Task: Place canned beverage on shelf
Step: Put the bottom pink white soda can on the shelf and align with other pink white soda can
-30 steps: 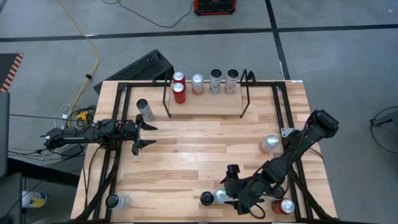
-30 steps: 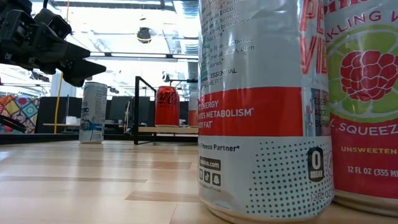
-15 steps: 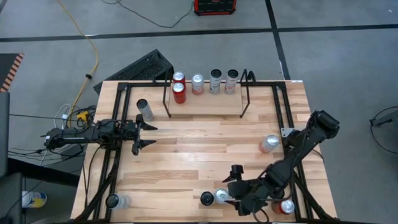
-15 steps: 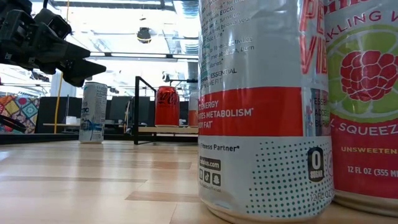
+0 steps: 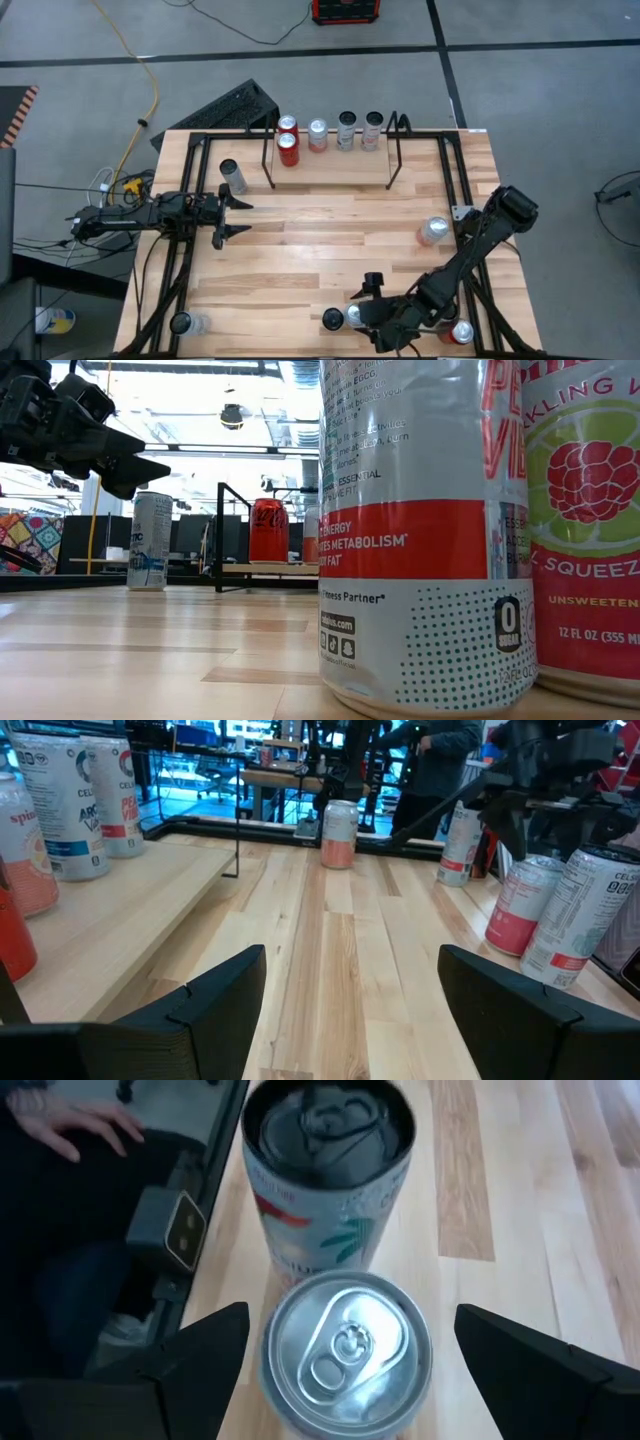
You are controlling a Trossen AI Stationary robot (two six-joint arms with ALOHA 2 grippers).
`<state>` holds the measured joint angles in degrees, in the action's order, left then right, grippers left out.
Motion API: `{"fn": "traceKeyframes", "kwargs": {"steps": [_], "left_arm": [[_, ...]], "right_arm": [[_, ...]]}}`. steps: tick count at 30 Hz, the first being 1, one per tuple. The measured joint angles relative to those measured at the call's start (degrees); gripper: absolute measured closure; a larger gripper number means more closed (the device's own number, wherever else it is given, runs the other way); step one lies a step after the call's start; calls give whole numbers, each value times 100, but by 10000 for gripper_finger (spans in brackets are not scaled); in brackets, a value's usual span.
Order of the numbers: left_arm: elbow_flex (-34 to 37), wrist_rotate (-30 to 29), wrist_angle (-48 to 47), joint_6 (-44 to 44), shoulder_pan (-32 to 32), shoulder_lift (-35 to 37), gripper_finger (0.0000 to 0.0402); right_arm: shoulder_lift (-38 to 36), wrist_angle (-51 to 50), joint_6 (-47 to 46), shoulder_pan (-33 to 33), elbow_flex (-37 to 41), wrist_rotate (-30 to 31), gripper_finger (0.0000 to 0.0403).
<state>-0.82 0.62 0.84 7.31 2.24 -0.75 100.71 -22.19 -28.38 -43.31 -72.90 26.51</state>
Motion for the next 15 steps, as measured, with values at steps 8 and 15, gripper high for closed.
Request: {"fn": "traceKeyframes", "kwargs": {"steps": [8,15], "left_arm": [[0,0,0,-1,-1,1,120],[0,2,0,-1,-1,0,120]], "right_arm": [[13,-21,-367,0,0,61,24],[385,154,-487,58,-17,-92,24]]}}
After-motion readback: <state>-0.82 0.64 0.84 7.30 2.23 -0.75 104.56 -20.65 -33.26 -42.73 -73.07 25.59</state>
